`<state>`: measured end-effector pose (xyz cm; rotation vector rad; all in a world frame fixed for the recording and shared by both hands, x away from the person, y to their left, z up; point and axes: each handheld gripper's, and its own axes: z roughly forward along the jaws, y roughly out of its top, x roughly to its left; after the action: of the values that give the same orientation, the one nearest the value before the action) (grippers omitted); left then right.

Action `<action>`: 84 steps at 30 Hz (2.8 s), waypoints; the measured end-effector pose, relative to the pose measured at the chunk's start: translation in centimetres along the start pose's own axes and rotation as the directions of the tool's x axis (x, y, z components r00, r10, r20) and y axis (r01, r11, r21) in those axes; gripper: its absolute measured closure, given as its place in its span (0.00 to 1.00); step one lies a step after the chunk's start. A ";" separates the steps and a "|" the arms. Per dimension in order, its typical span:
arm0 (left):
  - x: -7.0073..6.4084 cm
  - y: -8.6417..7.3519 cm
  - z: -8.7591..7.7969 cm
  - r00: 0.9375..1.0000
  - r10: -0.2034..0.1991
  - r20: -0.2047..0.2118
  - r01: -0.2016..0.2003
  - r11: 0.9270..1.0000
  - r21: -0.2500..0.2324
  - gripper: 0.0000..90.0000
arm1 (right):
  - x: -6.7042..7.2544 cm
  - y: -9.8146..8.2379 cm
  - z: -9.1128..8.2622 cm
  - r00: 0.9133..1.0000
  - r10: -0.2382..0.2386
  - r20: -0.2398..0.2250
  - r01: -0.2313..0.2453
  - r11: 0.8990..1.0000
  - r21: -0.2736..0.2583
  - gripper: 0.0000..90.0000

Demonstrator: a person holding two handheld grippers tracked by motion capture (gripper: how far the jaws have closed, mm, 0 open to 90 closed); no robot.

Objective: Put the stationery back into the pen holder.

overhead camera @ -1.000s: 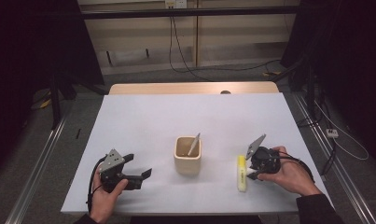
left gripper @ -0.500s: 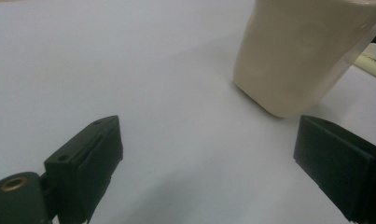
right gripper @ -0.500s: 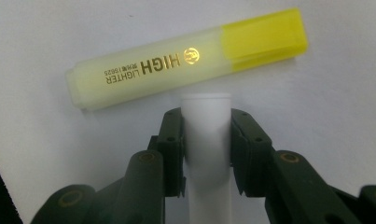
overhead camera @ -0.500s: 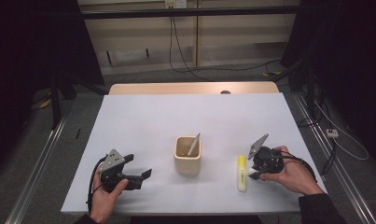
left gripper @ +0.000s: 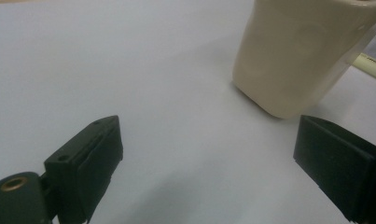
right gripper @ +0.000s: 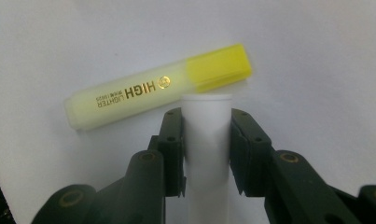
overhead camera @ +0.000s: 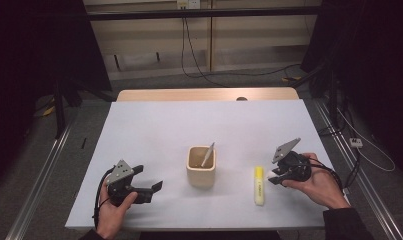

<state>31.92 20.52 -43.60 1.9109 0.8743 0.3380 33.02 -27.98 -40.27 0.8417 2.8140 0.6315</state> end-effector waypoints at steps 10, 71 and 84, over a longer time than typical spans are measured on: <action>0.0 0.0 0.0 1.000 0.004 0.000 -0.004 1.000 0.000 0.09 | -0.6 -0.1 -1.0 0.994 0.100 0.043 -0.094 0.988 -0.126 0.76; -0.1 0.0 0.2 1.000 0.022 0.002 -0.022 1.000 0.011 0.07 | 3.1 8.2 -2.8 0.993 0.108 -0.041 -0.107 0.732 -0.673 0.76; 0.0 -0.1 0.1 1.000 0.015 -0.002 -0.015 1.000 0.003 0.07 | 4.0 11.4 -2.4 0.997 0.046 -0.058 -0.074 0.705 -0.705 0.75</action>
<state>31.96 20.44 -43.72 1.9212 0.8624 0.3479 34.75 -18.03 -33.23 0.7441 2.2299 1.6071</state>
